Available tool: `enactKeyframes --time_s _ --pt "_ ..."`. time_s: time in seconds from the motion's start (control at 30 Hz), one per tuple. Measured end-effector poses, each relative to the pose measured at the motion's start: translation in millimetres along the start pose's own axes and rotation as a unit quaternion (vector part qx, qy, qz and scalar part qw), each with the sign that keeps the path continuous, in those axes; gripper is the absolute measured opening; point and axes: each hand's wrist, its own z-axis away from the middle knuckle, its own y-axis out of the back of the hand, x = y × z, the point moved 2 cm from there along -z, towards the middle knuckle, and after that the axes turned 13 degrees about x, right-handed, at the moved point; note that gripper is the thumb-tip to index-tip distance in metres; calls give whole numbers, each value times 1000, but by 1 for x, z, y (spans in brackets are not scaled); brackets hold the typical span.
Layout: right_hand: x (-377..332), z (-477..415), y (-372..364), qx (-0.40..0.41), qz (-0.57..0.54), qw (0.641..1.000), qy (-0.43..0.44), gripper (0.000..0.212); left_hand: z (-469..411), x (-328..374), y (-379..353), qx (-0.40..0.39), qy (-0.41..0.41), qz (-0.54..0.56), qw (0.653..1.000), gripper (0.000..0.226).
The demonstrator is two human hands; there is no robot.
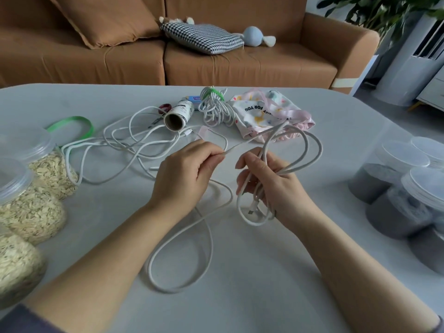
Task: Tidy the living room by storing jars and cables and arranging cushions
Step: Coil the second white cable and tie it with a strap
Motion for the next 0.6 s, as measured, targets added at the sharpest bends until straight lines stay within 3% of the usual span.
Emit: enactKeyframes --time_s 0.17,0.3,0.47,0.6 --pt "2 -4 -1 -21 -114 993 -7 22 1 3 -3 -42 -13 25 999 26" --pt "-3 -7 1 21 -211 977 -25 23 4 3 -4 -90 -36 -13 995 36" --pt "-8 -8 11 40 -154 987 -19 62 12 10 -12 -207 -96 -25 973 36" --pt "-10 -9 19 8 -50 998 -22 66 16 11 -14 -261 -40 -16 964 41"
